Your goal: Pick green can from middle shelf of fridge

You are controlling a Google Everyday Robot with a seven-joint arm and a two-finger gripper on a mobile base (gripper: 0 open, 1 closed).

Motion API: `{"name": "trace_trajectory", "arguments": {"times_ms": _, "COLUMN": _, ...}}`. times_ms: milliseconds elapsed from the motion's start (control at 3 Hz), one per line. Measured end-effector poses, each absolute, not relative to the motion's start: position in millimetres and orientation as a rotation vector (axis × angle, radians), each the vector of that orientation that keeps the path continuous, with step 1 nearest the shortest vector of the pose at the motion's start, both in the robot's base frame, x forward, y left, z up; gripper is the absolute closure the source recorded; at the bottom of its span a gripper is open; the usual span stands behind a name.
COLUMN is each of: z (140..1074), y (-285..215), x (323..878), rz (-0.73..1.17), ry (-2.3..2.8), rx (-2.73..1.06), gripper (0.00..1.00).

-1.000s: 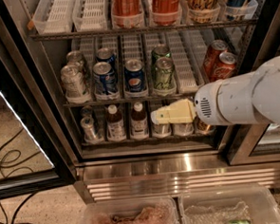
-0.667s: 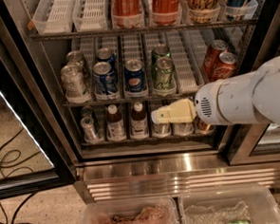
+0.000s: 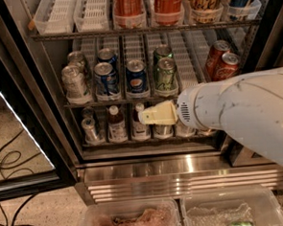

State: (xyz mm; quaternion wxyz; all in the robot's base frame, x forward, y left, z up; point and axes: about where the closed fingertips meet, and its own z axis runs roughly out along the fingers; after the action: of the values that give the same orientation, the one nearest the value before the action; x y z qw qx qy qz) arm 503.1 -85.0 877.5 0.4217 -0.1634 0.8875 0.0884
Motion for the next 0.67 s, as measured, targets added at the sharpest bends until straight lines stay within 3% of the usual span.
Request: {"name": "trace_trajectory", "arguments": {"times_ms": 667, "z": 873.0, "y": -90.1, "x": 512.8, "rz": 0.181, "ry": 2.229, "rx": -0.373, "gripper": 0.00}}
